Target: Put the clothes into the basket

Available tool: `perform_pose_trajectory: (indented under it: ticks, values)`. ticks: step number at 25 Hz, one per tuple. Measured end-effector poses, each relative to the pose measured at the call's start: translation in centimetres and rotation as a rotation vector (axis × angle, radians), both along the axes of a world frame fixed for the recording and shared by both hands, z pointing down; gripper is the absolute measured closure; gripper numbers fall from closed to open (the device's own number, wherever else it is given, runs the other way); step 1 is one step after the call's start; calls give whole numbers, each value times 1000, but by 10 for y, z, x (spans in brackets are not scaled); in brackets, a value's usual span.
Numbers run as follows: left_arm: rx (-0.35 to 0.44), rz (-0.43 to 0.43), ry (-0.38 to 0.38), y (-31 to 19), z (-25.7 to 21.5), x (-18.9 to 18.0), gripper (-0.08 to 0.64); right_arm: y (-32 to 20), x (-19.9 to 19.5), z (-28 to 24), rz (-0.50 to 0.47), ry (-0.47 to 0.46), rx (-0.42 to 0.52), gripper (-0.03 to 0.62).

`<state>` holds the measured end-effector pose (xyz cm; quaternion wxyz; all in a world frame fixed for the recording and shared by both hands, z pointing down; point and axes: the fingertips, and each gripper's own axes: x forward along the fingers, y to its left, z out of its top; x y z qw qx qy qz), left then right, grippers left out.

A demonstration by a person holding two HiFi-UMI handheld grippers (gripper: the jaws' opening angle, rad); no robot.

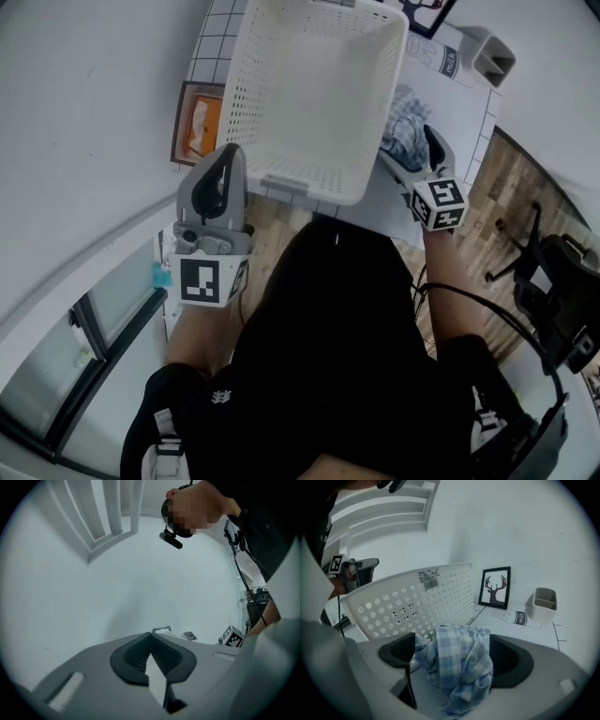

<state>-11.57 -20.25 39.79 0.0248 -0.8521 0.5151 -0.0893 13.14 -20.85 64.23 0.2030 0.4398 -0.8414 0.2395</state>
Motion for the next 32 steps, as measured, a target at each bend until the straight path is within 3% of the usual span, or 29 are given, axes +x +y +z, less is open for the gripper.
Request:
perform_pose_trajectory:
  ticks: [9,20,32]
  values:
    - [-25,-56,-17,7,6,-15,554,-12,-8,27,8,-13,-72,126]
    - [-22,-76,-2,13,-2,-19,554,-8,-3,21,1,16,-88,344]
    - [-4,-85,62,18,-20,-19,554,-2,14,-33,46,-11,-14,370]
